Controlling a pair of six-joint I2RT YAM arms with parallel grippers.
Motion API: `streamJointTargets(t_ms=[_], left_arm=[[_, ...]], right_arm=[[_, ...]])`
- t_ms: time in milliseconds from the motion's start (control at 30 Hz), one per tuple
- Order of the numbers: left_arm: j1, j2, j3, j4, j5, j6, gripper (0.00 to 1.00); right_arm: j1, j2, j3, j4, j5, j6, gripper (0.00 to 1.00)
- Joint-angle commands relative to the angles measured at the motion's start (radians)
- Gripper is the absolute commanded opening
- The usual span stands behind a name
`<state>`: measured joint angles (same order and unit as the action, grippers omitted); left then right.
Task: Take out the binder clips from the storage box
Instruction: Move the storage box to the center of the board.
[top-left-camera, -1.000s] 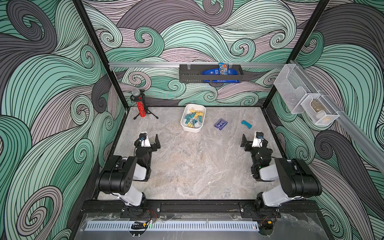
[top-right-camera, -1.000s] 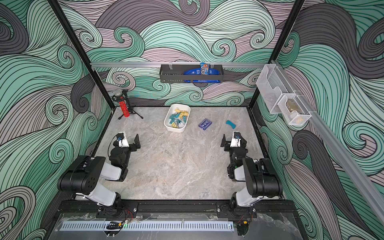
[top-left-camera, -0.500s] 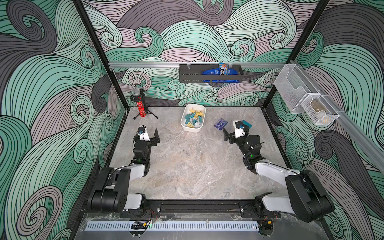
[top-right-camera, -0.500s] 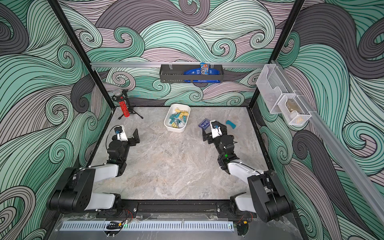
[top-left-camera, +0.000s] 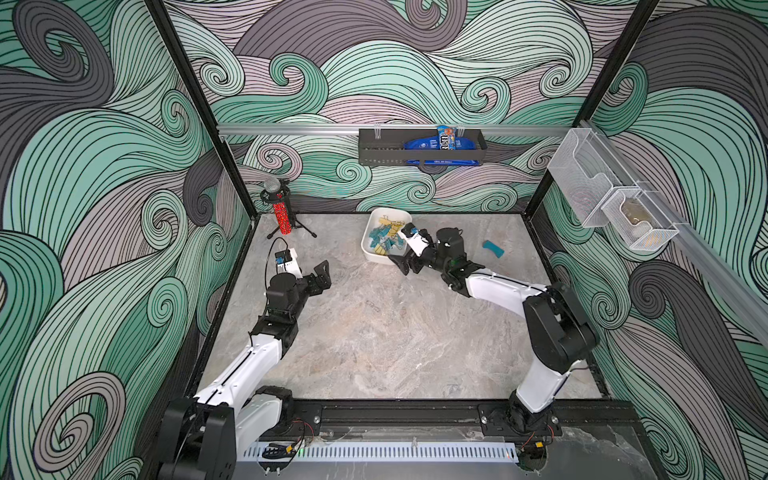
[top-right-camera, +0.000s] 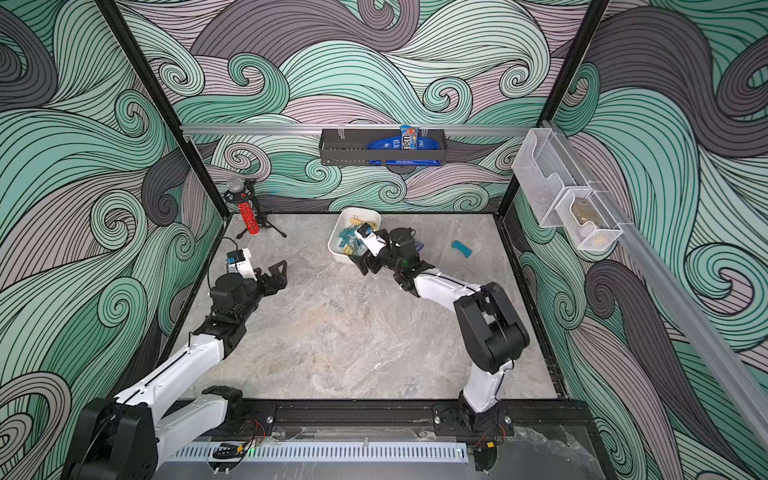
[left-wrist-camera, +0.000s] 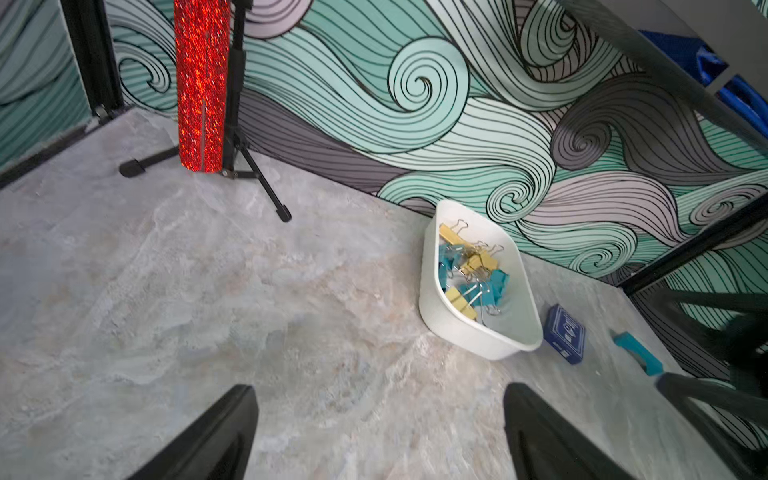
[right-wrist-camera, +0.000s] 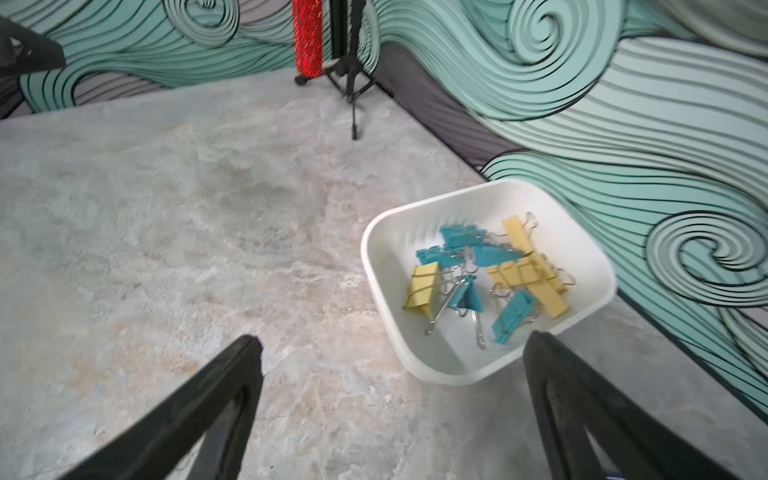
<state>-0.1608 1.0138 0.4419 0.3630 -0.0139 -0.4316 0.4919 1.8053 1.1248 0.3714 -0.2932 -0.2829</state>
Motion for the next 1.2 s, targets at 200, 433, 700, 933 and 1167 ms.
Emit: streamJointTargets(t_ms=[200,433,700,933,1167], left_arm=[[-0.047,-0.145,-0.079,-0.086,0.067,-0.068,0.95],[-0.063,-0.133,-0.097,-0.101,0.109,-0.086,0.90],[-0.068,-0.127,-0.098,-0.113,0.117,-0.090,0.90],[-0.071,-0.137,-0.091,-0.134,0.119,-0.090,0.90],[-0.071,-0.153,-0.091,-0.149,0.107,-0.097,0.89]], right_arm=[[0.078,0.257,0.286,-0.258,0.096,-0.132,0.98],[0.092,0.368,0.409,-0.313,0.208,-0.125,0.96],[0.093,0.489,0.575,-0.458,0.183,-0.169,0.85],[0.108,0.441,0.495,-0.496,0.066,-0.210,0.77],[0.139,0.326,0.339,-0.496,-0.029,-0.212,0.71]])
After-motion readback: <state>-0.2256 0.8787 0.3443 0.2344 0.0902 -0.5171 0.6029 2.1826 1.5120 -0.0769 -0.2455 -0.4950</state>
